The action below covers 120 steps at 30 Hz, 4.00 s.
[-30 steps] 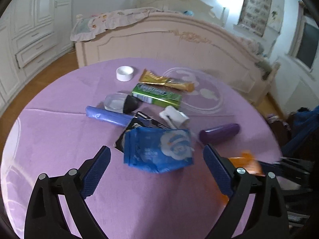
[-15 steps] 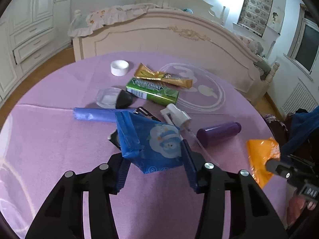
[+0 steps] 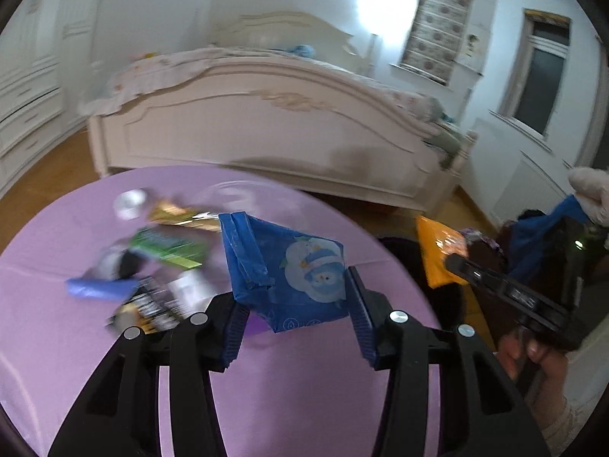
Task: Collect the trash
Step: 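Carry both packs over the black bin and open both tools to drop them, then grasp the green Doublemint pack with the right tool while the left tool grasps the blue tube, then carry both items over the black bin and open both tools to drop them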
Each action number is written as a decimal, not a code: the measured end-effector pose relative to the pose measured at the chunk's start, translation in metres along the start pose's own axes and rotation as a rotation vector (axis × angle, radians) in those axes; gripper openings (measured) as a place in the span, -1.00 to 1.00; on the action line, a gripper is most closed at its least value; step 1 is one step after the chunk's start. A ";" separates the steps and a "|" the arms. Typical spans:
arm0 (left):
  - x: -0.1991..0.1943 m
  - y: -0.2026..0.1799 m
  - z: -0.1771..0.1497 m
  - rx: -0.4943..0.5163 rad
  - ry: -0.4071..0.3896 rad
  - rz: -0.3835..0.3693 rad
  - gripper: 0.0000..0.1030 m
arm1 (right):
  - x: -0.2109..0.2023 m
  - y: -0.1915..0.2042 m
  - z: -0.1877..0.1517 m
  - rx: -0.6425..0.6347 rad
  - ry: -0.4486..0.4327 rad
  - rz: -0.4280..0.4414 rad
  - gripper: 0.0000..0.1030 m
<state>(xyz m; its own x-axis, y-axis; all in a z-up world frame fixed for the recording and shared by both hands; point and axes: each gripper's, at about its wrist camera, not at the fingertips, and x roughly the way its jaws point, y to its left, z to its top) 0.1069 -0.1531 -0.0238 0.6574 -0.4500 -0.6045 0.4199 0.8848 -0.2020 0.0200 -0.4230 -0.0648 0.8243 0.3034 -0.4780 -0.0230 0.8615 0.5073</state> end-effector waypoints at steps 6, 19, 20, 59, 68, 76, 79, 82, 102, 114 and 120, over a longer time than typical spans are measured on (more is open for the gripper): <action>0.037 -0.054 0.008 0.097 0.022 -0.092 -0.07 | 0.000 -0.047 0.016 0.093 -0.054 -0.075 -0.34; 0.121 -0.131 0.020 0.215 0.110 -0.228 -0.07 | 0.011 -0.106 0.033 0.223 -0.120 -0.155 -0.34; 0.126 -0.135 0.020 0.221 0.116 -0.235 -0.07 | 0.011 -0.111 0.033 0.232 -0.120 -0.162 -0.34; 0.055 -0.043 0.017 0.118 0.018 -0.065 0.66 | 0.024 -0.105 0.032 0.199 -0.083 -0.217 0.40; -0.009 0.085 0.002 0.177 0.031 0.150 0.66 | 0.050 -0.022 0.020 -0.051 0.049 -0.022 0.39; -0.009 0.152 -0.013 0.339 0.117 0.196 0.66 | 0.101 0.136 0.023 -0.459 0.254 0.152 0.26; 0.000 0.165 -0.017 0.405 0.125 0.205 0.66 | 0.126 0.183 0.017 -0.589 0.321 0.179 0.19; 0.009 0.176 -0.020 0.439 0.141 0.189 0.66 | 0.152 0.214 0.011 -0.687 0.376 0.185 0.13; 0.023 0.169 -0.029 0.335 0.222 0.051 -0.61 | 0.247 0.251 -0.032 -0.823 0.571 0.119 -0.37; -0.025 0.171 -0.028 0.015 0.043 0.110 -0.73 | 0.153 0.191 0.004 -0.435 0.373 0.241 -0.38; -0.046 0.144 -0.018 -0.047 -0.027 0.074 -0.73 | 0.102 0.139 0.022 -0.226 0.266 0.303 -0.38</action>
<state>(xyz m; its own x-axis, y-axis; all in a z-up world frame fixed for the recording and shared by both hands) 0.1259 -0.0031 -0.0394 0.7023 -0.3854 -0.5986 0.3398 0.9203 -0.1939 0.1132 -0.2810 -0.0271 0.5881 0.6241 -0.5145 -0.3876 0.7758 0.4980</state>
